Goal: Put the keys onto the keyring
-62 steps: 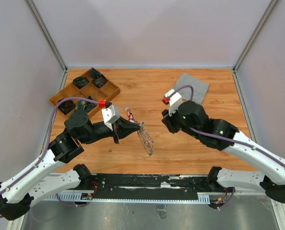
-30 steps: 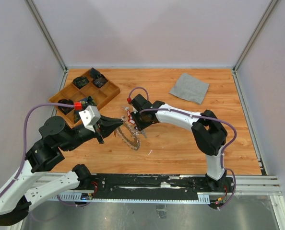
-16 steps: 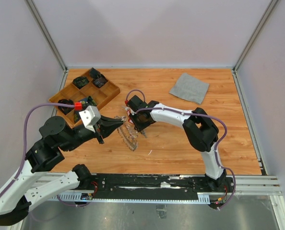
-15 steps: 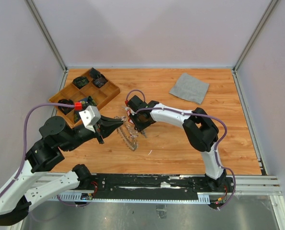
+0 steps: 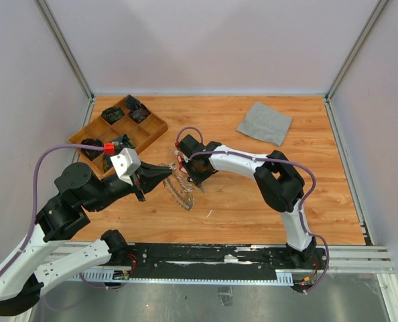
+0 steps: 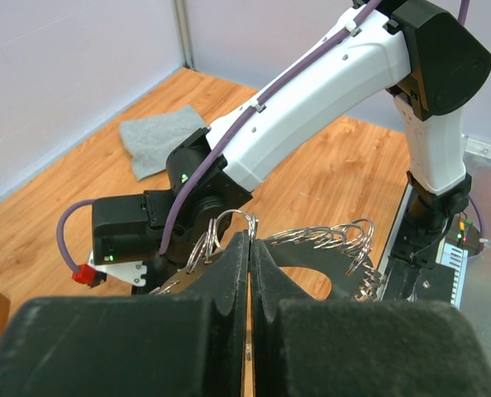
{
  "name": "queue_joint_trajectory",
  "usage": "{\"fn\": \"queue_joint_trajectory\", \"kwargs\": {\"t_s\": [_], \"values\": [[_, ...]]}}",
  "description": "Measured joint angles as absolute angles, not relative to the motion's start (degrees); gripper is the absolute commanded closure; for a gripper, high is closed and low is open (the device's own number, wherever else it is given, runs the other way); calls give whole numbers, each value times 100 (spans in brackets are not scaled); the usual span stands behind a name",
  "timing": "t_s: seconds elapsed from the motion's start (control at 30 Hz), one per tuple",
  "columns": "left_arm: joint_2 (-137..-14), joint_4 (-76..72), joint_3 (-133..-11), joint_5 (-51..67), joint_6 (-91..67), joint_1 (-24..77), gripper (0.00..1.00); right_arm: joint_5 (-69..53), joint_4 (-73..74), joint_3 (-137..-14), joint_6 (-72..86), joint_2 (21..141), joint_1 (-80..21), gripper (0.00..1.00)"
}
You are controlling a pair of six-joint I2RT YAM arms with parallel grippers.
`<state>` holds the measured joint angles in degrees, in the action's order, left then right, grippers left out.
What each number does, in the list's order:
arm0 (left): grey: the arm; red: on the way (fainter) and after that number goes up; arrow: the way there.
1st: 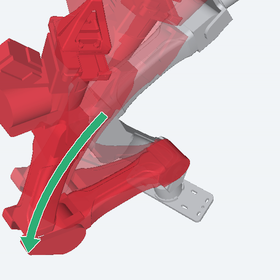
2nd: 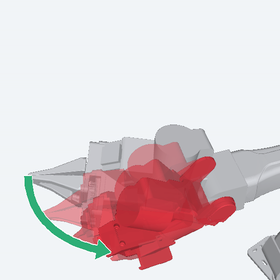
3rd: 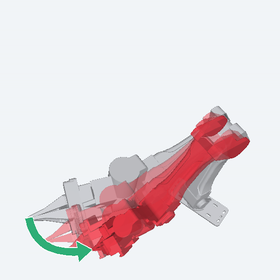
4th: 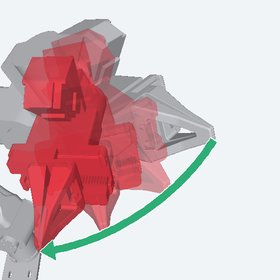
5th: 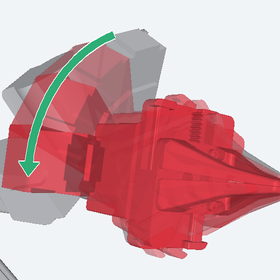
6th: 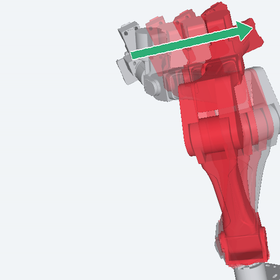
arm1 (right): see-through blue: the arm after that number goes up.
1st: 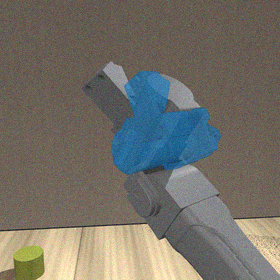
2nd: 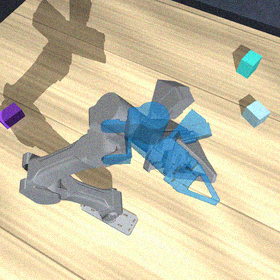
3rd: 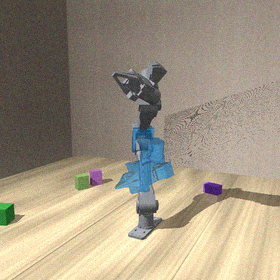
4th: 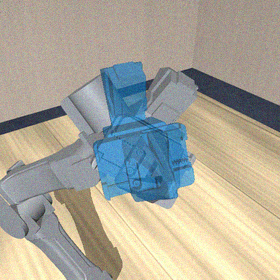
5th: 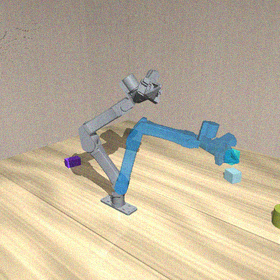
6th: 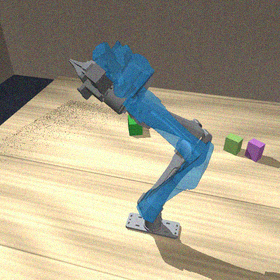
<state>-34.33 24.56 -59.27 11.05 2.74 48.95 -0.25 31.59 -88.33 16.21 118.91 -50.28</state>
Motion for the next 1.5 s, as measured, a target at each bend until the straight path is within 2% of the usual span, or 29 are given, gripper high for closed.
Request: {"fn": "queue_joint_trajectory", "kwargs": {"t_s": [0.1,0.4,0.73,1.2,1.5], "values": [[-3433,2456,-5927,1107,274,4895,100,-30,3157,-8840,1612,11920,-5078,77],[-3433,2456,-5927,1116,272,4895,99,-45,3164,-8864,1542,11935,-5192,99],[-3420,2456,-5927,1118,272,4895,99,-30,3155,-8807,1437,11520,-5190,99],[-3312,2405,-5927,1116,255,4895,99,-1026,2480,-7349,722,9098,-5124,99],[-3413,2362,-5927,1120,231,4895,99,-1638,2091,-6420,89,6928,-5094,100]]}}
